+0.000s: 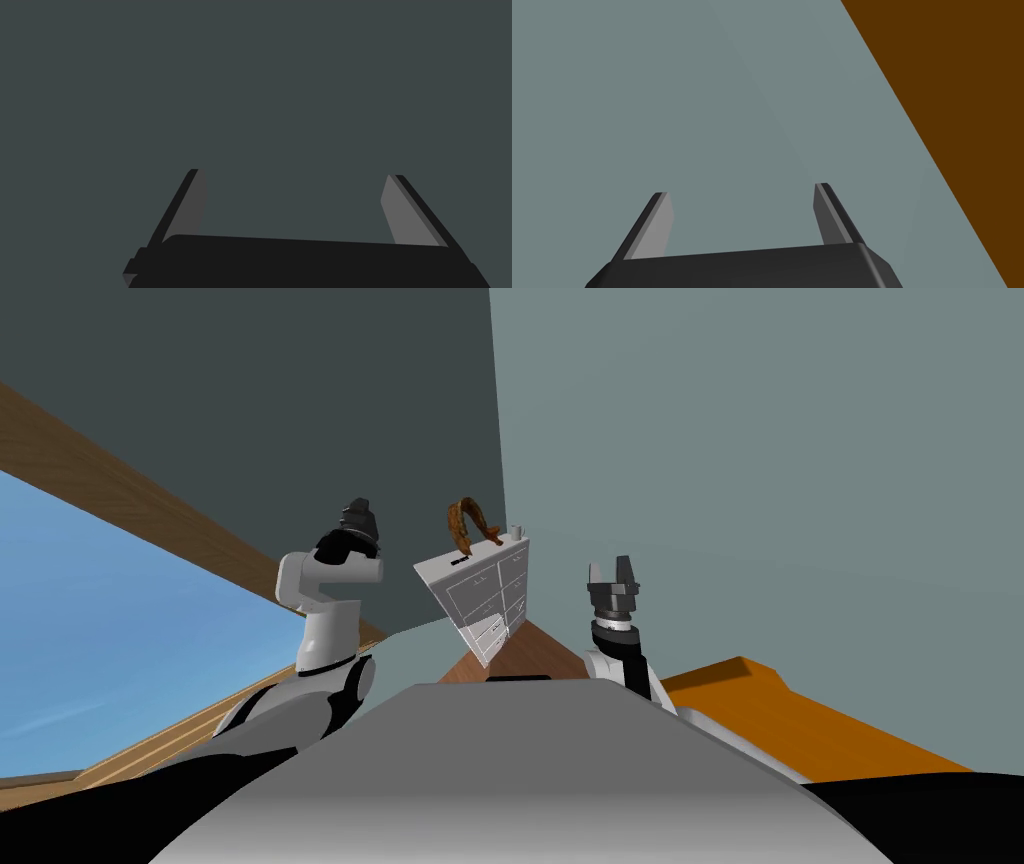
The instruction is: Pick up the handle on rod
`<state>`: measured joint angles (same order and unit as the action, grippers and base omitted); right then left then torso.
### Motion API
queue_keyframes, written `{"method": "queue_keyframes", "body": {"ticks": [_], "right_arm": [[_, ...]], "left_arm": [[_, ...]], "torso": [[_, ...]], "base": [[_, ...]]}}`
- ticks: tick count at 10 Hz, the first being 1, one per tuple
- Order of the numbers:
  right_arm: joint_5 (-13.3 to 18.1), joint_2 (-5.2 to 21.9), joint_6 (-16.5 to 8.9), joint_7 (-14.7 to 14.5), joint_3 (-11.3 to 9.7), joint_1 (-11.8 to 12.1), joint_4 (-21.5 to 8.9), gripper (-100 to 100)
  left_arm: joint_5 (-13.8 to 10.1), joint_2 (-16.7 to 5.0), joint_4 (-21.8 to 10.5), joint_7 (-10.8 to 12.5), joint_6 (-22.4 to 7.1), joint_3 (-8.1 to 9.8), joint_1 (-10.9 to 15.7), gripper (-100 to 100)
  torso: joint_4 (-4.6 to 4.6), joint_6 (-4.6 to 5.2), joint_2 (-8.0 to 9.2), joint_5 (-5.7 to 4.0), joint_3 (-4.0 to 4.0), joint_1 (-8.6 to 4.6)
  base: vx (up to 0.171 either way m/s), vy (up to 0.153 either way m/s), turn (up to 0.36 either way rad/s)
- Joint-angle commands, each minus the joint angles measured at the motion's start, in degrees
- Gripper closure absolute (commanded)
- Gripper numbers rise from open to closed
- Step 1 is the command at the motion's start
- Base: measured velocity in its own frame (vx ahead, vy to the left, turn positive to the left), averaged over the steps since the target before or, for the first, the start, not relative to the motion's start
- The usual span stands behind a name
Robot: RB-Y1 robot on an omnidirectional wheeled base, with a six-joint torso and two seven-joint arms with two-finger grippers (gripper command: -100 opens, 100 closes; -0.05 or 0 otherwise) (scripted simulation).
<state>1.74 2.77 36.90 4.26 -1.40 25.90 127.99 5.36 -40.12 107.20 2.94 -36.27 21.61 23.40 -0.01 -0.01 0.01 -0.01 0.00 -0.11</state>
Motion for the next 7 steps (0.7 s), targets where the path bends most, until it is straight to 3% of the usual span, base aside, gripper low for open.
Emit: {"method": "queue_keyframes", "body": {"ticks": [1, 2, 4, 5, 7], "right_arm": [[0.00, 0.00, 0.00, 0.00, 0.00, 0.00, 0.00, 0], [0.00, 0.00, 0.00, 0.00, 0.00, 0.00, 0.00, 0], [0.00, 0.00, 0.00, 0.00, 0.00, 0.00, 0.00, 0], [0.00, 0.00, 0.00, 0.00, 0.00, 0.00, 0.00, 0], [0.00, 0.00, 0.00, 0.00, 0.00, 0.00, 0.00, 0]], "left_arm": [[0.48, 0.03, -1.02, -0.03, -2.23, 0.08, 1.03, -100], [1.02, -2.08, -3.45, -0.08, -4.42, 1.90, 3.68, -100], [1.02, -2.08, -3.80, -0.08, -6.99, 1.90, 4.35, -100], [1.61, -4.14, -6.32, -0.08, -9.19, 3.72, 7.11, -100], [1.61, -4.14, -6.70, -0.08, -11.67, 3.72, 7.59, -100]], "torso": [[0.00, 0.00, 0.00, 0.00, 0.00, 0.00], [-0.01, -0.01, 0.00, 0.02, 0.00, 0.04], [0.00, -0.02, -0.01, 0.00, 0.00, -0.02], [0.00, -0.02, 0.00, 0.02, 0.00, 0.04], [0.00, -0.01, 0.00, 0.00, 0.00, -0.02]], "base": [[-0.001, -0.010, 0.002], [0.000, -0.037, -0.113], [0.002, -0.020, -0.019], [0.003, -0.034, -0.107], [0.001, -0.023, -0.029]]}}
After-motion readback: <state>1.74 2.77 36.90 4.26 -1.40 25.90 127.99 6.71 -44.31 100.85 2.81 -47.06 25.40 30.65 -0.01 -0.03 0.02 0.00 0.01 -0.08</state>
